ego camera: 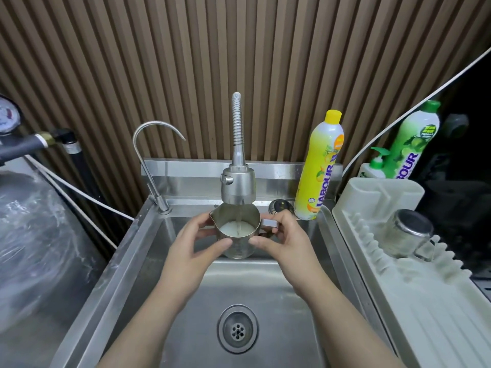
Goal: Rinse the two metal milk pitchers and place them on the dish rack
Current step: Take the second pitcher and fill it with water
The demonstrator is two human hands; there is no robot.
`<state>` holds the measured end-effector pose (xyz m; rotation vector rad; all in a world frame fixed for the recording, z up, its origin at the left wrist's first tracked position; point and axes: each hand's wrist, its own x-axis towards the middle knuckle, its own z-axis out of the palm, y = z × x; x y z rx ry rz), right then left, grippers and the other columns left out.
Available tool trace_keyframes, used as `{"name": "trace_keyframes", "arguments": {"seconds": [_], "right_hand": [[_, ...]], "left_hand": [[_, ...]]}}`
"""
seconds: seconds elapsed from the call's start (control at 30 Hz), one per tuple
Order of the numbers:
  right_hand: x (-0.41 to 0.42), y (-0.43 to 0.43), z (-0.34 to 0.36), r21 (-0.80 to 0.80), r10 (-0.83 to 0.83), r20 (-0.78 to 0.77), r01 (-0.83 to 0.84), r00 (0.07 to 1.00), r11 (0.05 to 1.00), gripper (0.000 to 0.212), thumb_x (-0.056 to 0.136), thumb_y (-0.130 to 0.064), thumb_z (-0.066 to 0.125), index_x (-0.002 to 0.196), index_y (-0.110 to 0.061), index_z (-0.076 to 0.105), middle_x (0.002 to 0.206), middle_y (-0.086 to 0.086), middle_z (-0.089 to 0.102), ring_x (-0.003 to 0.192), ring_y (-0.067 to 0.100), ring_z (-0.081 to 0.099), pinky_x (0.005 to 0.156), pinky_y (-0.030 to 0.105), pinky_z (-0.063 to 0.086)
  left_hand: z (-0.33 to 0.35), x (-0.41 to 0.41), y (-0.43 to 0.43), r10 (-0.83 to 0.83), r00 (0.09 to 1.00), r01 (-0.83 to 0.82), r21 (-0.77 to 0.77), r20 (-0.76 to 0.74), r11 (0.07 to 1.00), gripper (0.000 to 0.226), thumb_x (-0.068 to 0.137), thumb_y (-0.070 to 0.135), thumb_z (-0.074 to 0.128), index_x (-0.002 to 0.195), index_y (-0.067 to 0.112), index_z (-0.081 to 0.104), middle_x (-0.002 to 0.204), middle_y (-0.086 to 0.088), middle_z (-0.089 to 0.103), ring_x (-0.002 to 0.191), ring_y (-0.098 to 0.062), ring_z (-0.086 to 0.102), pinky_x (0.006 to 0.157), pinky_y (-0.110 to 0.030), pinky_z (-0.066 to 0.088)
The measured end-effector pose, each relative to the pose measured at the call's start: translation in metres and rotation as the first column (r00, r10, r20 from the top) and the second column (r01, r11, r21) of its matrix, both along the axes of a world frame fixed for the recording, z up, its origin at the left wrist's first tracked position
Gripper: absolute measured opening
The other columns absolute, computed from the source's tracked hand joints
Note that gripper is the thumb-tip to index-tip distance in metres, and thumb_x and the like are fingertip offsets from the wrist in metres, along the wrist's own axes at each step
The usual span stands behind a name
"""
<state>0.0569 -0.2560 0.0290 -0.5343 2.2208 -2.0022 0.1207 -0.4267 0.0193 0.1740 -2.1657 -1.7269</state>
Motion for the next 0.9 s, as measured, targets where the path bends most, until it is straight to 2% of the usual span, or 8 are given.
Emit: {"name": "trace_keyframes", "arguments": {"seconds": [0.07,0.13,0.23,0.33,0.53,0.7,0.8,0.9], "right_hand": [[-0.001,0.001,0.002,-0.006,0.008,-0.005,-0.008,1.0,1.0,0.031,0.066,-0.019,0.078,0.076,-0.04,0.059,0.106,-0.006,0.071,0.101,0.015,0.064,0.097,0.05,0.049],[-0.001,0.001,0.006,-0.017,0.008,-0.013,-0.009,1.0,1.0,0.035,0.068,-0.016,0.078,0.075,-0.045,0.059,0.105,-0.001,0.071,0.1,0.017,0.064,0.097,0.05,0.049],[-0.002,0.002,0.012,-0.016,0.018,-0.028,-0.018,0.999,1.0,0.039,0.07,-0.014,0.079,0.071,-0.048,0.058,0.096,-0.001,0.068,0.094,0.014,0.062,0.096,0.046,0.05],[-0.003,0.002,0.014,-0.027,0.025,-0.032,-0.026,0.999,0.999,0.035,0.07,-0.012,0.078,0.073,-0.04,0.058,0.085,-0.01,0.064,0.089,0.01,0.06,0.093,0.042,0.05],[-0.003,0.003,0.016,-0.019,0.029,-0.026,-0.03,0.999,0.999,0.033,0.071,-0.011,0.078,0.073,-0.034,0.054,0.081,-0.01,0.061,0.082,0.007,0.057,0.087,0.037,0.049],[-0.004,0.003,0.014,-0.015,0.022,-0.031,-0.022,0.999,1.0,0.028,0.065,-0.022,0.078,0.07,-0.033,0.053,0.085,-0.003,0.062,0.089,0.017,0.058,0.093,0.053,0.049],[-0.004,0.003,0.012,-0.019,0.017,-0.032,-0.017,0.999,1.0,0.029,0.067,-0.018,0.079,0.072,-0.029,0.053,0.084,-0.004,0.062,0.09,0.017,0.06,0.094,0.053,0.048],[-0.003,0.004,0.013,-0.026,0.023,-0.026,-0.023,0.999,0.999,0.035,0.07,-0.012,0.078,0.07,-0.039,0.056,0.082,-0.009,0.062,0.088,0.01,0.06,0.094,0.048,0.05]], "left_hand": [[0.002,0.001,0.0,-0.003,1.0,0.003,0.008,-0.002,1.0,0.048,0.062,0.046,0.072,0.109,0.049,0.06,0.119,0.015,0.066,0.11,-0.006,0.062,0.1,-0.039,0.046],[0.007,0.002,0.001,0.005,1.0,-0.005,0.005,-0.003,1.0,0.044,0.062,0.046,0.073,0.103,0.056,0.06,0.114,0.022,0.066,0.108,-0.002,0.062,0.094,-0.03,0.046],[0.014,0.001,0.002,0.002,1.0,-0.002,0.013,-0.013,1.0,0.043,0.068,0.035,0.074,0.099,0.061,0.058,0.111,0.028,0.066,0.107,0.001,0.062,0.088,-0.022,0.043],[0.015,0.001,0.002,-0.009,1.0,0.01,0.037,-0.024,0.999,0.045,0.065,0.043,0.075,0.105,0.057,0.059,0.115,0.025,0.066,0.11,-0.002,0.061,0.088,-0.025,0.043],[0.013,0.0,0.003,-0.015,0.999,0.017,0.052,-0.029,0.998,0.05,0.061,0.049,0.072,0.109,0.052,0.058,0.117,0.022,0.065,0.111,-0.003,0.061,0.093,-0.03,0.044],[0.013,-0.001,0.004,-0.029,0.999,0.03,0.044,-0.036,0.999,0.045,0.063,0.048,0.072,0.105,0.056,0.059,0.115,0.025,0.065,0.11,-0.003,0.061,0.098,-0.035,0.045],[0.012,-0.002,0.003,-0.031,0.999,0.032,0.042,-0.032,0.999,0.047,0.063,0.048,0.072,0.107,0.055,0.059,0.117,0.021,0.065,0.11,-0.004,0.061,0.1,-0.037,0.046],[0.01,-0.003,0.002,-0.023,0.999,0.024,0.034,-0.03,0.999,0.047,0.062,0.048,0.072,0.107,0.057,0.059,0.117,0.022,0.064,0.109,-0.004,0.062,0.099,-0.036,0.046]]}}
